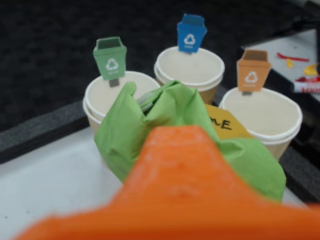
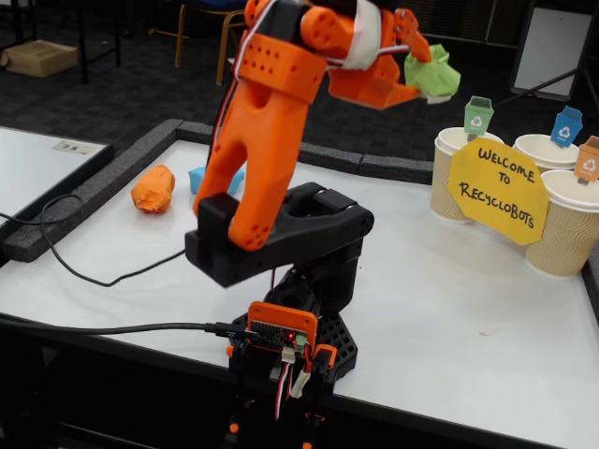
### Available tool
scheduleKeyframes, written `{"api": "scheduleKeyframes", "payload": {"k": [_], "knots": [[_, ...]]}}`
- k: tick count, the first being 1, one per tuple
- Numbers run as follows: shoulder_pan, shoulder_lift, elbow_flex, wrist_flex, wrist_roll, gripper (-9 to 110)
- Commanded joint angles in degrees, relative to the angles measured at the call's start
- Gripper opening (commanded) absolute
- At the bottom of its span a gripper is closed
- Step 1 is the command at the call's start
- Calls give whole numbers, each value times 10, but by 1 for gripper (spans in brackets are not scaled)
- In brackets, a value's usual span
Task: Sort rubbish by color.
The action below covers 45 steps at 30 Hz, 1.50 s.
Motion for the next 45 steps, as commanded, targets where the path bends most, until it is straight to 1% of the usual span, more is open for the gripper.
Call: {"api": "scheduleKeyframes", "payload": {"k": [1,10,22,28,36,45], "knots": [[12,-56,-68,-7,2,0],[7,-64,-64,-14,2,0],[16,-161,-69,-63,2,0],[19,-277,-109,-101,2,0],[17,-484,-228,-142,2,0],[-33,-686,-369,-150,2,0]]}}
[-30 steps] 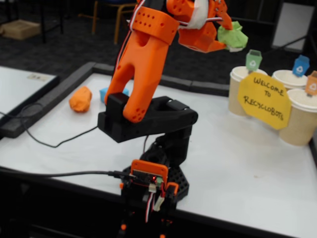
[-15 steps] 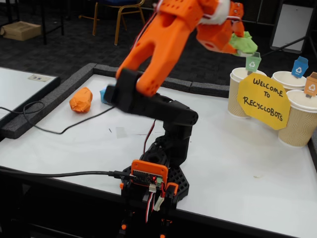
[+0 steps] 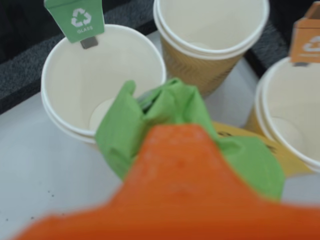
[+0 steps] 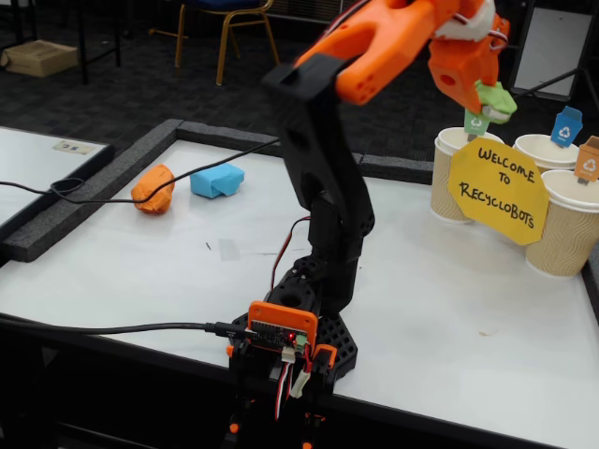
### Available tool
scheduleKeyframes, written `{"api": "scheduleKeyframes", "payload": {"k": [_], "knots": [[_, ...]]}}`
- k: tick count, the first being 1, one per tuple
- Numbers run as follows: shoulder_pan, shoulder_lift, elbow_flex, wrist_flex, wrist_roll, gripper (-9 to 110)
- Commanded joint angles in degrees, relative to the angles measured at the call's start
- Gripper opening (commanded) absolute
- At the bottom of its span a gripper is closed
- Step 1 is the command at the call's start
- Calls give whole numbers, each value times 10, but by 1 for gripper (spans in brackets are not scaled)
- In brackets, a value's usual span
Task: Sort rubbish by color.
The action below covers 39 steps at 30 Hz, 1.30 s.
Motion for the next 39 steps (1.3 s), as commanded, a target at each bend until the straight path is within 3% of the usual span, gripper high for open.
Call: {"api": "scheduleKeyframes", "payload": {"k": [1,11,21,27,34,36,39], "knots": [[-29,-56,-123,-20,2,0],[-70,-175,-226,-33,2,0],[-56,-201,-229,-73,-4,1],[-47,-208,-229,-86,-4,15],[-49,-207,-229,-61,-4,20],[-50,-206,-229,-54,-4,19],[-49,-190,-232,-40,-4,8]]}}
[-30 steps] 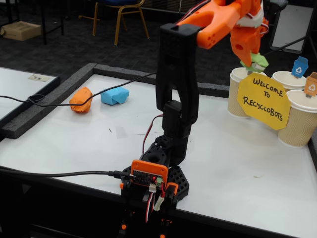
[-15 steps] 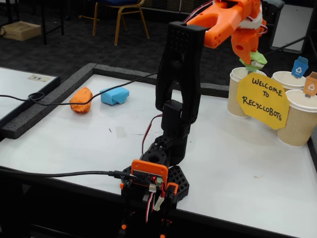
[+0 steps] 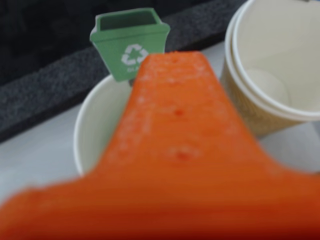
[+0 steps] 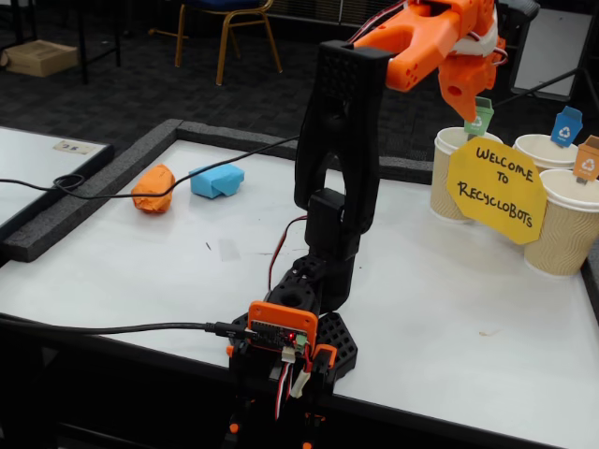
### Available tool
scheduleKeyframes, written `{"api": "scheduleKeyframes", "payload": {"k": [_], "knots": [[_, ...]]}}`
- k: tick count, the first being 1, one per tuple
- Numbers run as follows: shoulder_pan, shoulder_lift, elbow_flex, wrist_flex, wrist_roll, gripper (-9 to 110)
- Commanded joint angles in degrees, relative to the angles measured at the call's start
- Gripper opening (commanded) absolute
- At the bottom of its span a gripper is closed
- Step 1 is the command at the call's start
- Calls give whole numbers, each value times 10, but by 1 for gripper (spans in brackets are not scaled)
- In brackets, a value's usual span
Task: Sort rubbish by color.
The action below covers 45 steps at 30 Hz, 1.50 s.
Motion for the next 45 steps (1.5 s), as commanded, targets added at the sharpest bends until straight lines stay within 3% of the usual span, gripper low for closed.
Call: {"api": "scheduleKeyframes", "payload": {"k": [1,16,26,45], "knots": [[8,46,-76,11,-4,4],[76,476,275,-4,-3,0],[98,737,417,53,-4,0],[99,901,489,97,-4,0]]}}
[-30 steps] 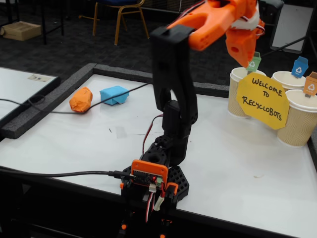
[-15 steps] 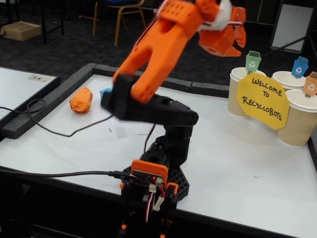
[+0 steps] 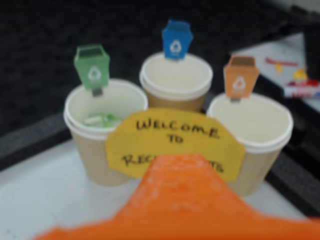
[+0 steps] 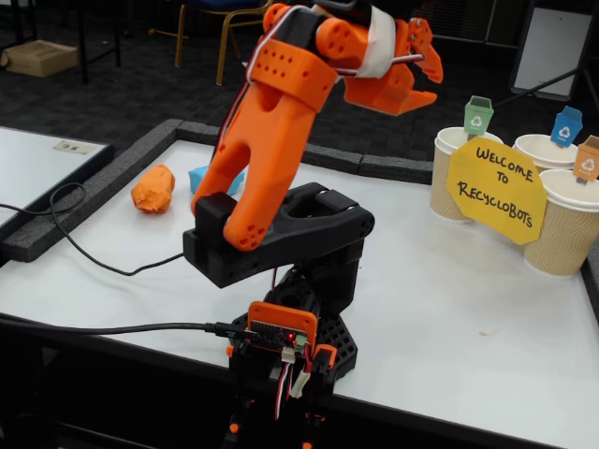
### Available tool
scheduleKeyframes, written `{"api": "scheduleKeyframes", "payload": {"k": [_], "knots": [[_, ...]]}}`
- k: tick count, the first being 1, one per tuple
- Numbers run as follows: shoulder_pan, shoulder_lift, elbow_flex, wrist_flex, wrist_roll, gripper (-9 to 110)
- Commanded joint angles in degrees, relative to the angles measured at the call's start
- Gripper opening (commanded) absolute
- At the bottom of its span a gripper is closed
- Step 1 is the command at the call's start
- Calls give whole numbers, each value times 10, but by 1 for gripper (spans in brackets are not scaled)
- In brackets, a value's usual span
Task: Sort rubbish by color.
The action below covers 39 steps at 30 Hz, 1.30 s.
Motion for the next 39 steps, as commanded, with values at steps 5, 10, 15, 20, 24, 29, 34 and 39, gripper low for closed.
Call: {"api": "scheduleKeyframes", "payload": {"k": [5,10,15,20,24,29,34,39], "knots": [[14,2,-11,-6,-4,0],[14,2,-10,-12,-4,0],[10,1,-5,-25,-4,0],[-76,-2,12,-32,-4,0],[-143,-20,30,-51,-4,0],[-273,-57,32,-55,-4,0],[-406,-62,35,-65,-4,0],[-528,-62,46,-70,-4,0]]}}
